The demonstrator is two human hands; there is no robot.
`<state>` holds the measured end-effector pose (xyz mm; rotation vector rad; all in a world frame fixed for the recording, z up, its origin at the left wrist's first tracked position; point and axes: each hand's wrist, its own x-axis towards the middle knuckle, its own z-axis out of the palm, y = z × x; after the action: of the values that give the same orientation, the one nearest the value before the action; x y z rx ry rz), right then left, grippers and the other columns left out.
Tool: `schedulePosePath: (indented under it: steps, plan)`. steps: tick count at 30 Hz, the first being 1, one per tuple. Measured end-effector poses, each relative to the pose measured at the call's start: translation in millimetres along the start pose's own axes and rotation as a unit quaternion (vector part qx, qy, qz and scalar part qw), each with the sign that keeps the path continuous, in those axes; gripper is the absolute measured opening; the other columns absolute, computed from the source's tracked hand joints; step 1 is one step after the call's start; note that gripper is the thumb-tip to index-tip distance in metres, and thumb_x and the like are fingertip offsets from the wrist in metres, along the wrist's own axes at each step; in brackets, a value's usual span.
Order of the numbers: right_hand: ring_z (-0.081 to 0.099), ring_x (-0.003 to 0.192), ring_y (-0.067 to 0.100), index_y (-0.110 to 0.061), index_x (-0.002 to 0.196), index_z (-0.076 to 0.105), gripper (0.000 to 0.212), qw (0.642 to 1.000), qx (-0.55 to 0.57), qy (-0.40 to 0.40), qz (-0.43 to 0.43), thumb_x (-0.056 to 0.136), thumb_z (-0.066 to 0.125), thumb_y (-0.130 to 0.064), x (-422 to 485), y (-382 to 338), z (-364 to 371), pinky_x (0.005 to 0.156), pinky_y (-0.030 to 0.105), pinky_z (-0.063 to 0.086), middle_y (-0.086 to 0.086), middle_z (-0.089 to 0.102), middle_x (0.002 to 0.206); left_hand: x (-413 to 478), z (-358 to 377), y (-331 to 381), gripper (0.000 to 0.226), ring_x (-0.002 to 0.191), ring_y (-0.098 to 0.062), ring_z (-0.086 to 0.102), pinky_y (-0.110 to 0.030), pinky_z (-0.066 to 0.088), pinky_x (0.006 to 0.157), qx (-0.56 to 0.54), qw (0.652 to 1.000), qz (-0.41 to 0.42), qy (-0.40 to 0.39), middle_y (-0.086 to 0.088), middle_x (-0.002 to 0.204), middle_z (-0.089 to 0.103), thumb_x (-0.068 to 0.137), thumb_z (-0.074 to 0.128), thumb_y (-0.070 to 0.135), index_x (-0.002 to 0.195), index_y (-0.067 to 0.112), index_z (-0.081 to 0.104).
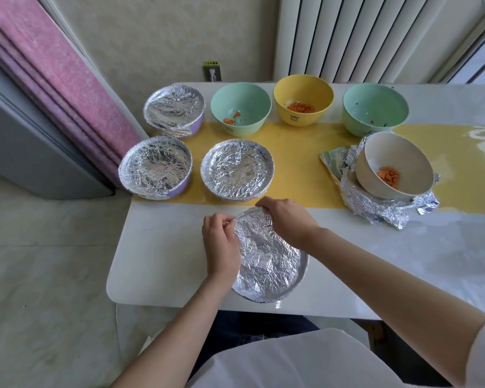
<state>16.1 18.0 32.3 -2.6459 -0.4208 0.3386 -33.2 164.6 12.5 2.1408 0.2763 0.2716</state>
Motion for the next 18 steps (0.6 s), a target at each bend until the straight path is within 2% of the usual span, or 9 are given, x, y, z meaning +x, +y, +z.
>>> schedulePosePath:
  steps: [2,5,7,9,13,15,18]
  plan:
    - [0.062,0.08,0.032,-0.012,0.127,0.043,0.033,0.999,0.017,-0.025,0.015,0.096,0.041,-0.003,1.8,0.2,-0.7,0.069,0.042,0.051,0.012,0.067,0.107,0.1,1.2,-2.7,0.009,0.082,-0.027,0.049,-0.021,0.034,0.071,0.005,0.999,-0.021,-0.025,-0.001,0.088,0.043,0.09,0.053,-0.002,0.084,0.006,0.055]
    - [0.058,0.072,0.03,-0.01,0.11,0.055,0.02,0.998,-0.013,-0.051,0.016,0.099,0.038,-0.01,6.4,2.8,0.7,0.063,0.037,0.044,0.014,0.065,0.089,4.1,0.8,-3.7,0.009,0.076,-0.021,0.047,-0.015,0.03,0.066,0.016,0.998,-0.035,-0.054,-0.004,0.088,0.045,0.09,0.053,-0.001,0.087,0.005,0.058]
    - [0.052,0.068,0.028,-0.011,0.094,0.057,0.019,0.997,-0.03,-0.07,0.023,0.097,0.04,-0.006,6.5,2.6,2.1,0.058,0.032,0.036,0.01,0.058,0.077,5.5,1.5,-3.7,0.011,0.072,-0.016,0.046,-0.011,0.03,0.066,0.027,0.996,-0.037,-0.078,-0.006,0.089,0.045,0.091,0.052,-0.001,0.091,0.005,0.061]
    - [0.048,0.068,0.027,-0.016,0.087,0.053,0.022,0.994,-0.048,-0.089,0.028,0.092,0.04,0.002,6.7,0.6,1.3,0.058,0.029,0.032,0.008,0.051,0.075,6.5,2.8,-4.3,0.014,0.071,-0.017,0.047,-0.011,0.031,0.066,0.037,0.994,-0.037,-0.091,-0.006,0.088,0.044,0.091,0.051,-0.001,0.094,0.004,0.064]
    - [0.048,0.074,0.026,-0.009,0.109,0.057,0.031,0.989,-0.074,-0.125,0.024,0.089,0.038,0.005,11.0,-5.6,-2.1,0.062,0.031,0.034,0.013,0.06,0.092,10.0,6.4,-6.0,0.016,0.087,-0.027,0.052,-0.025,0.041,0.078,0.057,0.992,-0.019,-0.108,0.0,0.088,0.041,0.091,0.05,0.0,0.097,0.004,0.065]
    - [0.056,0.081,0.031,-0.008,0.116,0.054,0.035,0.989,-0.068,-0.128,0.006,0.087,0.039,0.005,10.9,-6.5,1.0,0.065,0.035,0.041,0.015,0.064,0.101,11.2,8.0,-6.1,0.015,0.092,-0.027,0.051,-0.024,0.038,0.081,0.07,0.991,0.003,-0.114,-0.002,0.09,0.042,0.092,0.052,0.003,0.098,0.003,0.066]
    - [0.06,0.086,0.034,-0.01,0.122,0.049,0.038,0.992,-0.06,-0.113,-0.014,0.087,0.041,0.004,7.9,-4.9,3.8,0.07,0.04,0.046,0.016,0.065,0.102,14.3,9.3,-6.4,0.015,0.091,-0.028,0.051,-0.023,0.036,0.078,0.078,0.989,0.019,-0.123,-0.002,0.09,0.043,0.092,0.051,0.004,0.097,0.002,0.066]
